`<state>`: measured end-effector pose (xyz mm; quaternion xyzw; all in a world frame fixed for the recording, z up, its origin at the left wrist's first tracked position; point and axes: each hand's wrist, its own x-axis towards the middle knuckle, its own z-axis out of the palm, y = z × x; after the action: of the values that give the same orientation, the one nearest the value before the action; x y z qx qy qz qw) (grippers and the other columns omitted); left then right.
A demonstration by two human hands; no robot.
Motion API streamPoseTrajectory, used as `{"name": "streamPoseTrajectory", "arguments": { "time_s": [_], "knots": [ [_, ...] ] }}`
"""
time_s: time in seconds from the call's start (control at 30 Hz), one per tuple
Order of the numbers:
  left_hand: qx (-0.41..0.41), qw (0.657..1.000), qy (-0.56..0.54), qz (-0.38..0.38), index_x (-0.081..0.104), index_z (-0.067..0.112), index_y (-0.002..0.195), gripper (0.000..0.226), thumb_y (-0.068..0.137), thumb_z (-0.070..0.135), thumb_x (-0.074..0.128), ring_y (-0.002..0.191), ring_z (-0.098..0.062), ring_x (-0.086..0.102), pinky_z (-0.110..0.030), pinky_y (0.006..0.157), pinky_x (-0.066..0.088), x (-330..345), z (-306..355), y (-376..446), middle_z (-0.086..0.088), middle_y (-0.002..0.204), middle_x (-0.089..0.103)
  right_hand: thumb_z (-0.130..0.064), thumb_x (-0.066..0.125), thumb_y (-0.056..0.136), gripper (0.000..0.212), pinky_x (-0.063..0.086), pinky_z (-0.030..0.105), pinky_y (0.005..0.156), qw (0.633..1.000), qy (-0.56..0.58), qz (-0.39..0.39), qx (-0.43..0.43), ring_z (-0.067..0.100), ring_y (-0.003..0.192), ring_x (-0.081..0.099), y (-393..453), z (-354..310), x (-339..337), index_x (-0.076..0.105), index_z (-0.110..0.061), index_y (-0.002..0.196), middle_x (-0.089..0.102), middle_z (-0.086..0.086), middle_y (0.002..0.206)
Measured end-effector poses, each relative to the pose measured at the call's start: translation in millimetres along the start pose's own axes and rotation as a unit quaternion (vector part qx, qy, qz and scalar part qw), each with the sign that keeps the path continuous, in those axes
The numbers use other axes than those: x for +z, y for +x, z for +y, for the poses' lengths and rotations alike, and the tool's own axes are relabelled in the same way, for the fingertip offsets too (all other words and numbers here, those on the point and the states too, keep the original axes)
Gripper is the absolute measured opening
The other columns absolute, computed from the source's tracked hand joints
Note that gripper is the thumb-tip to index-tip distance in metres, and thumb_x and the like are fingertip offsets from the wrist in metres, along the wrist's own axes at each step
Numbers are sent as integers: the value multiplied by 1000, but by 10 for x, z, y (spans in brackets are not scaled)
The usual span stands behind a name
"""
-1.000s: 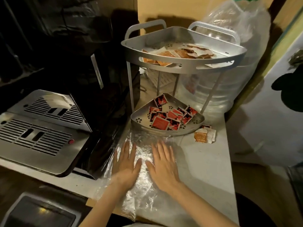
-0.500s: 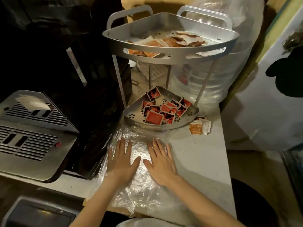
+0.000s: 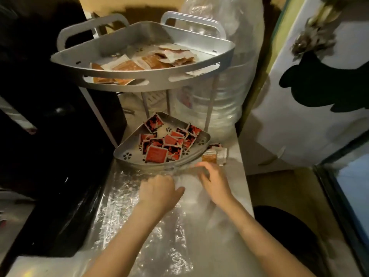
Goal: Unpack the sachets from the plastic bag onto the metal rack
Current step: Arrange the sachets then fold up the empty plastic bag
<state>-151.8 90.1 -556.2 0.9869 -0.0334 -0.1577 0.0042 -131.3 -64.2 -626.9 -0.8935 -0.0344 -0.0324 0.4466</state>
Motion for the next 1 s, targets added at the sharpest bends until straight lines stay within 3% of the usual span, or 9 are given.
{"name": "streamPoseTrajectory", "arguments": {
  "time_s": [0.1,0.2,0.3,0.37,0.43,0.53,0.67,0.83,1.0],
  "knots": [
    [120,990,-39,59,40,12,128,51,89,44,45,107,-30,56,-37,81,46,-37,382,178,-9,124,56,-7,56,87,33,48,38,96,998,28,30,42,18,111,57,150,182,-252,57,-20,117,63,4,116],
    [200,974,-87,66,26,11,138,58,90,36,45,127,-28,39,-38,95,40,183,651,488,-10,143,36,-11,49,91,41,41,34,102,995,-34,66,73,22,122,49,290,345,-420,47,-17,132,56,8,129],
    [228,966,-85,91,9,9,145,63,92,25,38,142,-27,14,-37,114,19,460,815,774,-14,154,12,-13,48,92,48,30,29,107,987,-141,60,54,23,131,39,441,457,-489,36,-11,139,46,11,140],
    [212,968,-68,113,4,6,145,60,94,19,34,143,-28,4,-33,114,2,599,869,876,-16,155,5,-14,48,92,51,26,29,110,980,-190,29,40,23,134,36,509,501,-472,33,-10,140,42,11,143],
    [205,966,-75,142,23,3,142,60,90,18,48,140,-30,22,-32,109,7,693,883,935,-20,150,23,-15,52,89,55,27,31,110,977,-211,7,34,23,132,38,528,549,-432,34,-13,140,45,10,141],
    [210,958,-95,169,57,9,123,52,74,25,69,113,-21,59,-27,96,42,765,877,990,-11,124,62,-18,60,84,56,36,33,104,979,-198,34,42,23,122,45,507,606,-392,40,-16,136,55,8,129],
    [221,946,-134,195,54,9,120,39,83,18,57,100,-21,64,-29,82,52,739,837,1001,-7,112,66,-16,67,80,47,41,32,94,985,-137,57,92,26,113,50,490,605,-406,52,-12,125,57,10,119],
    [233,945,-177,147,48,12,125,36,90,8,48,103,-26,60,-36,85,51,599,793,917,-10,117,63,-20,69,79,37,46,26,80,983,-14,-3,182,22,99,58,454,515,-466,59,-11,113,62,7,108],
    [238,929,-234,158,59,8,112,32,86,-2,44,80,-33,64,-38,67,51,231,699,795,-16,100,64,-14,57,86,21,37,8,52,980,69,-47,180,12,80,55,401,117,-716,57,-13,108,58,-1,90]
  ]
}}
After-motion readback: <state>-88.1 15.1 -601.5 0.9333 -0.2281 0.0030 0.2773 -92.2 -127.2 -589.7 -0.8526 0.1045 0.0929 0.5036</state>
